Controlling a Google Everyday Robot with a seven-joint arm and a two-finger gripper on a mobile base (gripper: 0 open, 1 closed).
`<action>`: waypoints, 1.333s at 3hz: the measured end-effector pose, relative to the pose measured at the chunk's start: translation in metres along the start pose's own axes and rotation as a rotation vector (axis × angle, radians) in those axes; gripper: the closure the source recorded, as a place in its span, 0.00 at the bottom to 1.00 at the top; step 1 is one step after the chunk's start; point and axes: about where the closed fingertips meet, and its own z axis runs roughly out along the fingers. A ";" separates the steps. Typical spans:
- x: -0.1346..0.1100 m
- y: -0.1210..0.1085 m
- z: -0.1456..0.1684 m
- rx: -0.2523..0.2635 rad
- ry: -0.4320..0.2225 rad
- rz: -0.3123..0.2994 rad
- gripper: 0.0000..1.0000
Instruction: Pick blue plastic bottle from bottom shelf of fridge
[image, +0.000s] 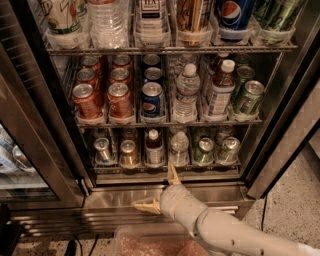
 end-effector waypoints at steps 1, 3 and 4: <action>0.000 0.004 0.009 0.085 -0.003 0.023 0.00; 0.015 -0.053 -0.001 0.383 0.037 0.044 0.00; 0.022 -0.081 -0.012 0.494 0.042 0.069 0.00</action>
Offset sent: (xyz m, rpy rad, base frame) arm 0.0458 -0.0712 0.0033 -0.0336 -0.1380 -0.5448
